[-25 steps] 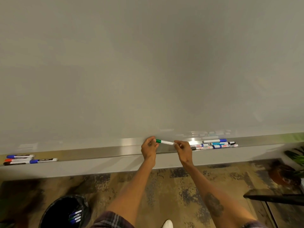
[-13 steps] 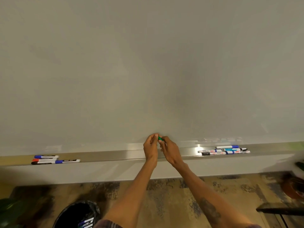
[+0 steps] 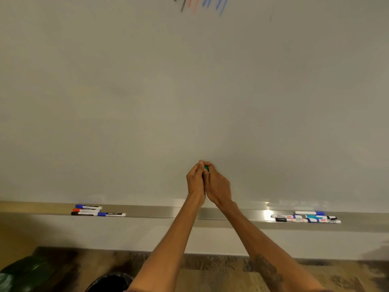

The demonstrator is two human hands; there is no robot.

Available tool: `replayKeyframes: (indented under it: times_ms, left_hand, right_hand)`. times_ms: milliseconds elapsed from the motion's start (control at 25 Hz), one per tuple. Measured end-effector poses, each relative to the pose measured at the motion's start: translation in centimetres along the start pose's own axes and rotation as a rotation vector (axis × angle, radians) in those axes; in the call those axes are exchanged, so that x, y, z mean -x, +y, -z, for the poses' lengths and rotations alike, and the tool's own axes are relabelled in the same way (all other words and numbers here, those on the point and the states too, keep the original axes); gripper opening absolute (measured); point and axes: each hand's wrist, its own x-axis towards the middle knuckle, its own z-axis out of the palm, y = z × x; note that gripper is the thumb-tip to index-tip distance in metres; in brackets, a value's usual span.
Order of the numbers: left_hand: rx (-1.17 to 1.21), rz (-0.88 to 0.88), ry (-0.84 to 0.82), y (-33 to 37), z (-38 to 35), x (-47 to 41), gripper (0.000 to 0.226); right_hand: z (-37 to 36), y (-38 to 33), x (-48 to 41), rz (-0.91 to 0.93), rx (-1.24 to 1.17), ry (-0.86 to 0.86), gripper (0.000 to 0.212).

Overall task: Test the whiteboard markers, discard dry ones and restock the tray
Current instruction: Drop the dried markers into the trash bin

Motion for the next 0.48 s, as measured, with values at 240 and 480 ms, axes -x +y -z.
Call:
replayKeyframes:
  times_ms: [240,480]
  left_hand:
    - [0.05,-0.095,-0.057,4.4,0.0,-0.4,0.023]
    - [0.029,-0.185,-0.126,7.9,-0.7,-0.5,0.025]
  right_hand:
    - [1.6,-2.6,-2.7,0.151,0.014,-0.113,0.041]
    - [3.9,-5.5,-4.4,0.12,-0.246,-0.23,0.039]
